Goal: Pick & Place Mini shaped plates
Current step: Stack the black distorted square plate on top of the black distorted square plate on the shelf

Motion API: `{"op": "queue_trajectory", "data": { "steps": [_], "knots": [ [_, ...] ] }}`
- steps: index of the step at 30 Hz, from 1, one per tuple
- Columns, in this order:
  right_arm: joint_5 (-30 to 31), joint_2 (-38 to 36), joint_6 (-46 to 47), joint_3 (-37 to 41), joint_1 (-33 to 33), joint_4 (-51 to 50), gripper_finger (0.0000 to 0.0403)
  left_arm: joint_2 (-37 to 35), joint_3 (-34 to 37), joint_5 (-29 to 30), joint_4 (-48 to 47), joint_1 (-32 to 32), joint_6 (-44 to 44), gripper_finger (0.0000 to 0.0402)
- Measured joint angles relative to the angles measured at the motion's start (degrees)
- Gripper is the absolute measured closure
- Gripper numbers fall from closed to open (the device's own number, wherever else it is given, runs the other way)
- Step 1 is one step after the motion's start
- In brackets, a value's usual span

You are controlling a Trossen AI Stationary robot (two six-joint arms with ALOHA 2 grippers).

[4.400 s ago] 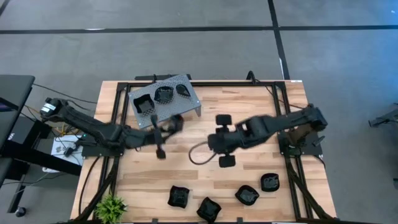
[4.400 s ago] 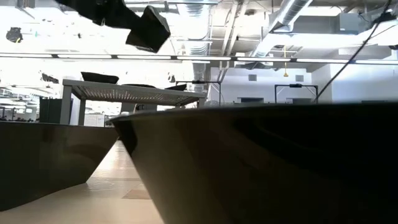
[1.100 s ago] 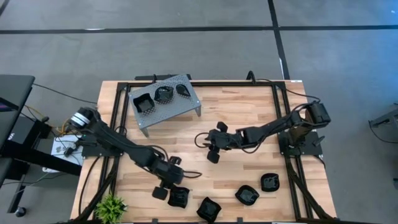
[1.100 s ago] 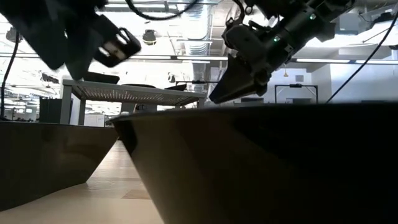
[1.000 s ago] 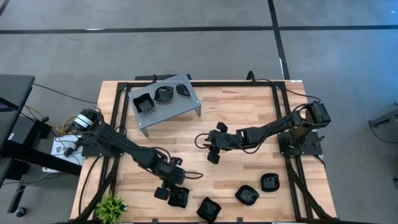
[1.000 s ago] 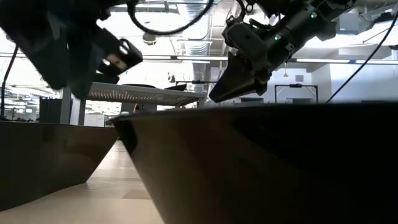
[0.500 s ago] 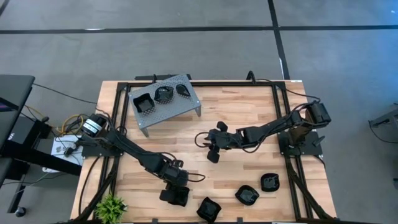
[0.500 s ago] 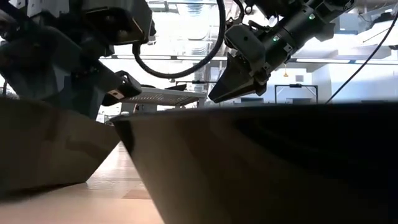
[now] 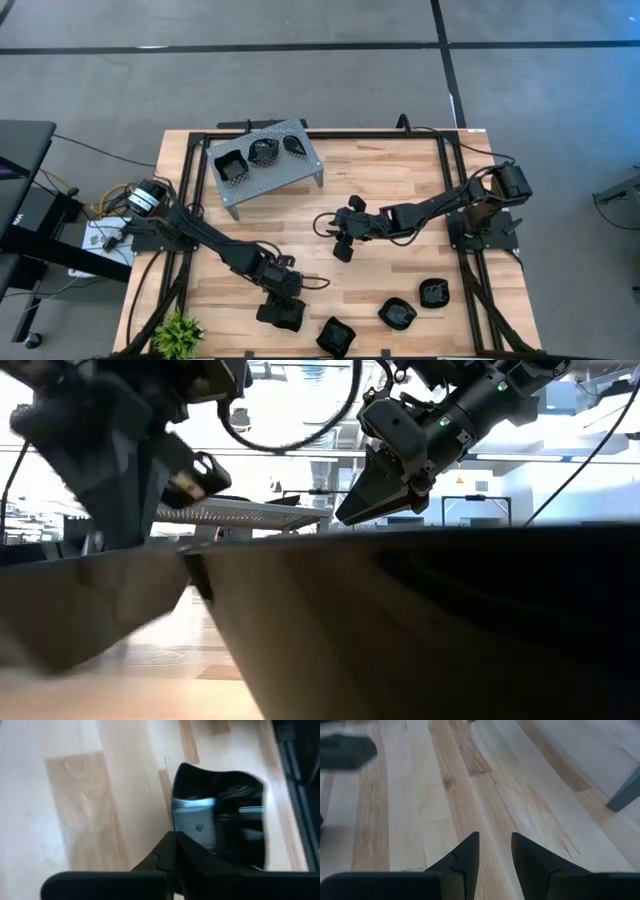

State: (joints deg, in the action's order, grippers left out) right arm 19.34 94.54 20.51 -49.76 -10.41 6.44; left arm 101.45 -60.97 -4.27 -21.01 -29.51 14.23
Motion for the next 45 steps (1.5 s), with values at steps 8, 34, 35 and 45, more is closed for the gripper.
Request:
{"op": "queue_trajectory", "data": {
  "steps": [8,34,35,45],
  "knots": [
    [0.01,0.00,0.00,0.00,0.00,0.01,0.0294,-16.39,0.02,8.51,-13.13,2.37,1.17,0.0395],
    [0.03,0.00,0.00,0.02,1.30,0.07,0.0294,-63.38,-0.04,17.73,-42.25,50.67,-8.58,0.0396],
    [0.03,0.00,0.00,0.02,1.56,0.07,0.0294,-62.95,-0.04,17.72,-42.23,52.01,-9.44,0.0396],
    [0.01,0.00,0.00,0.04,3.97,0.09,0.0294,-53.35,-0.02,7.60,-42.11,64.33,-20.44,0.0395]
  ]
}}
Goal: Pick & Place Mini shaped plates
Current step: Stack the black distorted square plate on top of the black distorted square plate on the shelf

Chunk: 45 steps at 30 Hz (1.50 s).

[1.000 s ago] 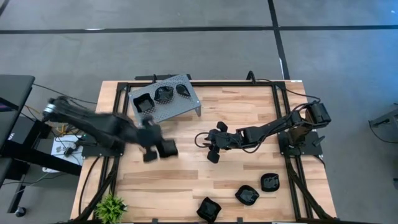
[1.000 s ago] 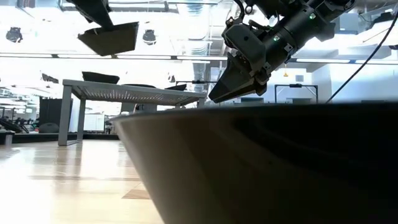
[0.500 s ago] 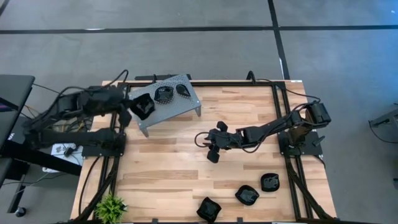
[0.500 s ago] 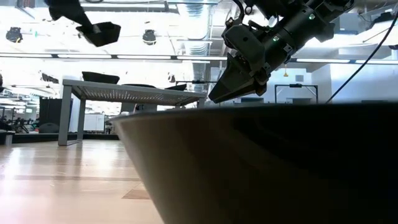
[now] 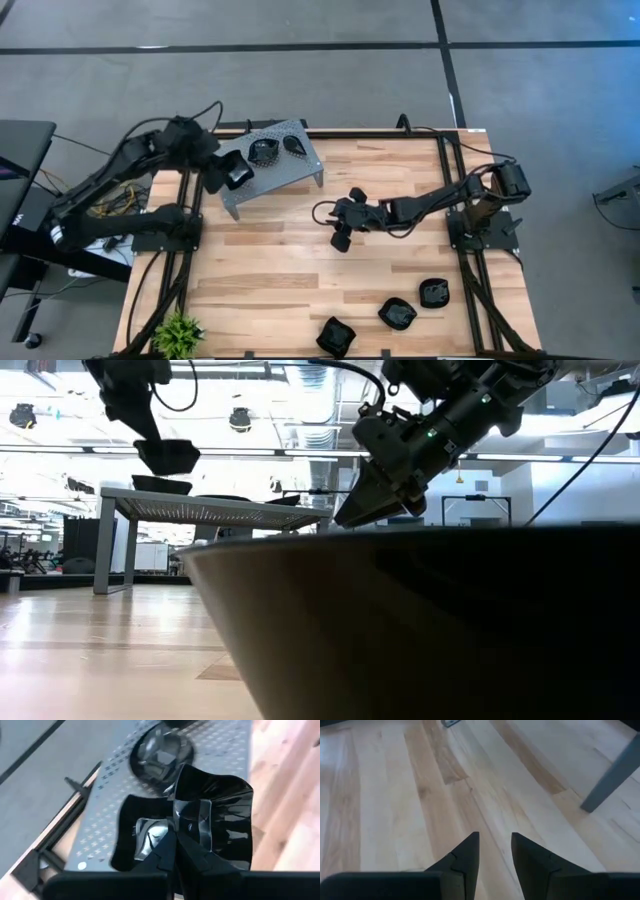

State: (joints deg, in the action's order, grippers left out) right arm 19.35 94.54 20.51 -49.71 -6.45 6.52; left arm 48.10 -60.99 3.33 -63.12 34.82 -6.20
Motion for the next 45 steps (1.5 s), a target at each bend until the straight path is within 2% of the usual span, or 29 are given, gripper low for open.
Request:
{"op": "queue_trajectory", "data": {
  "steps": [4,9,17,30,39,45],
  "knots": [
    [0.00,0.00,0.00,0.00,0.27,-0.02,0.0294,1.11,-0.35,-0.62,0.04,4.25,-2.41,0.0394],
    [-0.02,0.00,0.00,0.00,0.14,-0.02,0.0294,1.03,-1.86,-8.77,-1.04,9.12,-5.44,0.0394],
    [-0.02,0.00,0.13,0.00,-1.40,-0.02,0.0294,3.92,-1.86,-8.74,-1.94,16.03,-8.65,0.0394],
    [-0.04,0.00,0.13,0.00,-3.03,-0.04,0.0294,4.80,-1.90,-8.74,-2.18,16.67,-14.63,0.0395],
    [-0.04,0.00,2.51,0.00,-3.09,-0.04,0.0294,9.90,-1.92,-8.48,-3.53,16.67,-16.08,0.0391],
    [-0.04,0.00,2.51,0.00,-3.09,-0.07,0.0294,10.51,-1.92,-3.77,-3.21,16.38,-15.99,0.0366]
  ]
}}
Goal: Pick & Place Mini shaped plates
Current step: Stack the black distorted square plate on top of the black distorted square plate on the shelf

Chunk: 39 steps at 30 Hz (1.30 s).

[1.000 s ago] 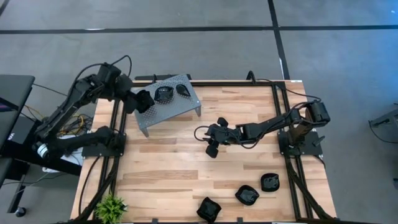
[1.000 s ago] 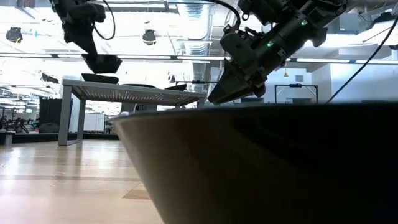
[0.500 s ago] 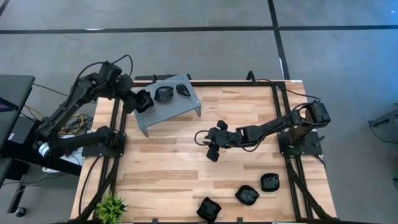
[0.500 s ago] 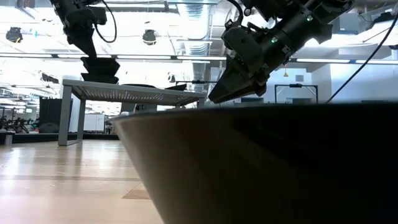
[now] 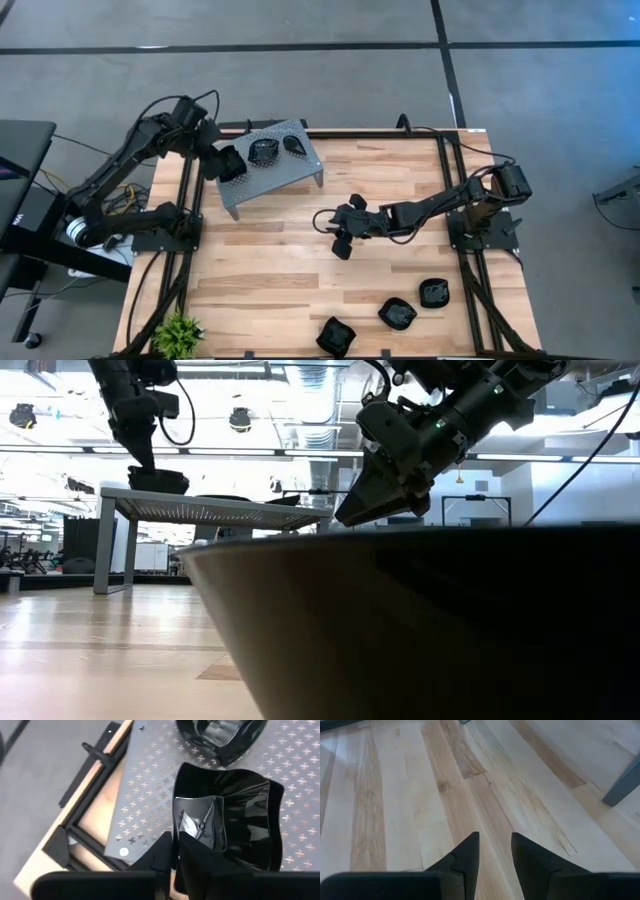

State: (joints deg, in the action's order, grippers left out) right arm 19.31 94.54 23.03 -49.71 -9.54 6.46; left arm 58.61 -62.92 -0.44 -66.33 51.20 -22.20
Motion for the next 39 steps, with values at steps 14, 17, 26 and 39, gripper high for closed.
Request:
{"op": "queue_trajectory", "data": {
  "steps": [14,17,26,39],
  "knots": [
    [0.00,0.00,0.00,0.00,0.00,0.00,0.0294,-11.78,0.02,-9.42,3.46,-5.57,5.25,0.0304],
    [0.00,0.00,0.00,0.00,0.00,0.02,0.0294,-15.57,0.02,-25.03,4.14,-8.75,7.95,0.0304],
    [0.02,0.00,-3.13,-0.05,-0.18,4.80,0.0294,-21.80,2.76,-37.42,15.92,-22.06,16.86,0.0321],
    [-1.00,0.00,-6.49,-7.26,-1.48,2.11,0.0294,-0.80,14.93,-22.50,52.11,-46.89,14.25,0.0325]
  ]
}}
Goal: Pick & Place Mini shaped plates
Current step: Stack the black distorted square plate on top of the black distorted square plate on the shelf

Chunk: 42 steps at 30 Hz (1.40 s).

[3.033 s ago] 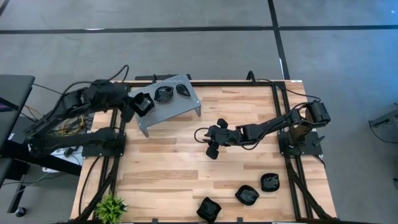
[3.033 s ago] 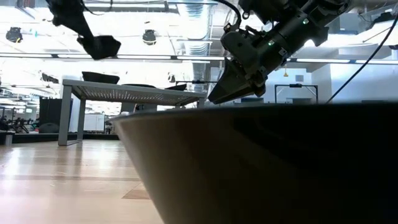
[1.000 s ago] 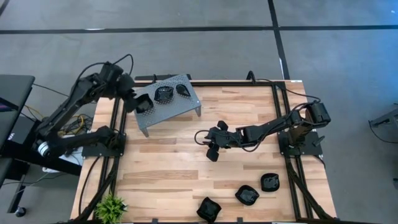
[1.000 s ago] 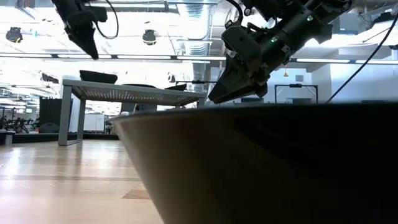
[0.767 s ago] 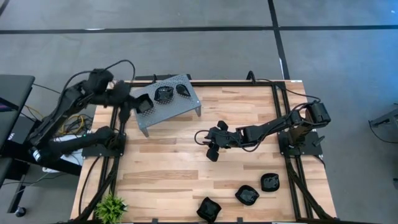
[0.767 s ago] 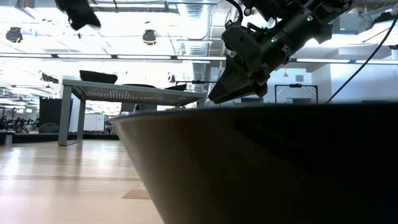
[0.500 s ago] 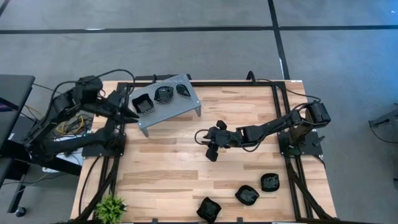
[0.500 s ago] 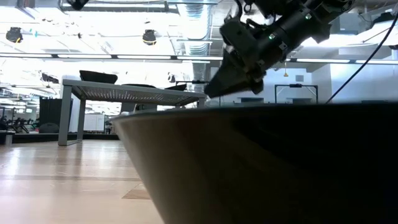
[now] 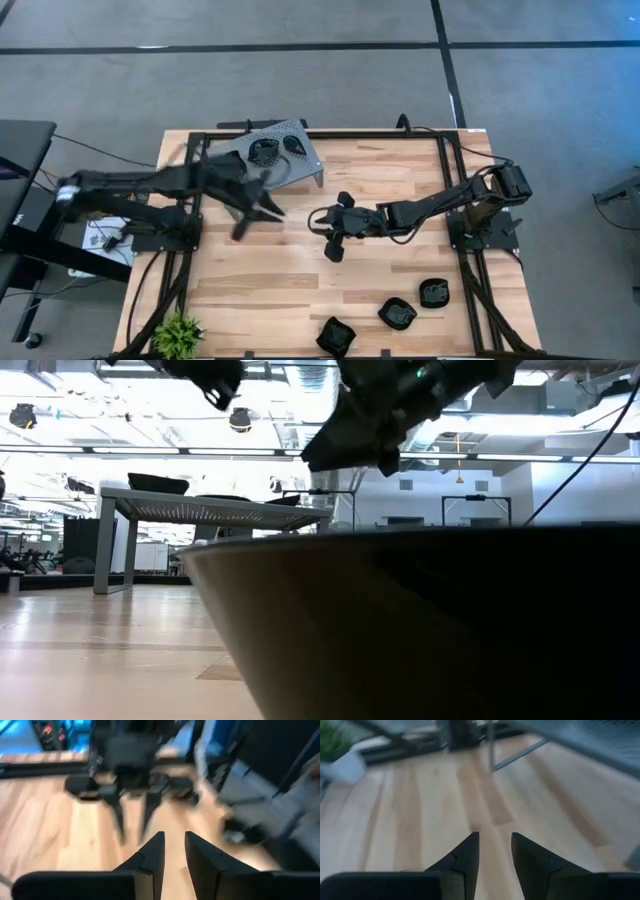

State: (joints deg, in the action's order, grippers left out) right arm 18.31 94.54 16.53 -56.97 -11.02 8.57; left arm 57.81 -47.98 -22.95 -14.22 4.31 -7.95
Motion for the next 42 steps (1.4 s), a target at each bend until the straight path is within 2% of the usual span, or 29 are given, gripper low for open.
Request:
{"op": "queue_trajectory", "data": {
  "steps": [4,6,10,14,21,24,30,33,37,42],
  "knots": [
    [-1.76,0.00,0.01,-5.14,-3.54,-10.57,0.0294,8.51,0.02,13.56,1.82,-7.49,-3.83,0.0325],
    [-1.74,0.00,1.04,-8.54,-6.06,-17.68,0.0294,11.70,0.02,15.98,2.72,-9.97,-3.66,0.0325],
    [-1.79,0.00,10.17,-13.65,-11.44,-28.05,0.0294,15.52,0.02,16.51,4.34,-13.31,-0.29,0.0325],
    [-1.76,0.39,14.40,-14.18,-17.37,-28.52,0.0294,16.45,0.02,16.49,4.43,-15.48,0.93,0.0325],
    [-2.03,9.29,13.32,-14.18,-25.00,-20.32,0.0294,16.45,-0.03,16.51,4.96,-15.81,0.96,0.0325],
    [-3.59,14.38,13.35,-17.07,-26.69,-18.79,0.0294,16.45,-0.03,17.49,5.20,-15.48,0.96,0.0325],
    [-4.98,21.25,13.08,-28.69,-28.86,-32.85,0.0294,16.43,-0.05,23.08,5.79,-15.47,1.00,0.0325],
    [-5.22,22.96,13.40,-33.87,-29.88,-39.17,0.0294,16.41,-0.05,23.87,5.83,-15.45,2.31,0.0325],
    [-7.77,22.95,13.50,-35.73,-31.31,-40.89,0.0294,16.41,-0.05,23.85,6.09,-15.47,4.61,0.0325],
    [-7.97,22.80,12.48,-35.68,-33.63,-40.82,0.0294,16.41,-0.05,23.87,6.38,-15.45,5.47,0.0325]
  ]
}}
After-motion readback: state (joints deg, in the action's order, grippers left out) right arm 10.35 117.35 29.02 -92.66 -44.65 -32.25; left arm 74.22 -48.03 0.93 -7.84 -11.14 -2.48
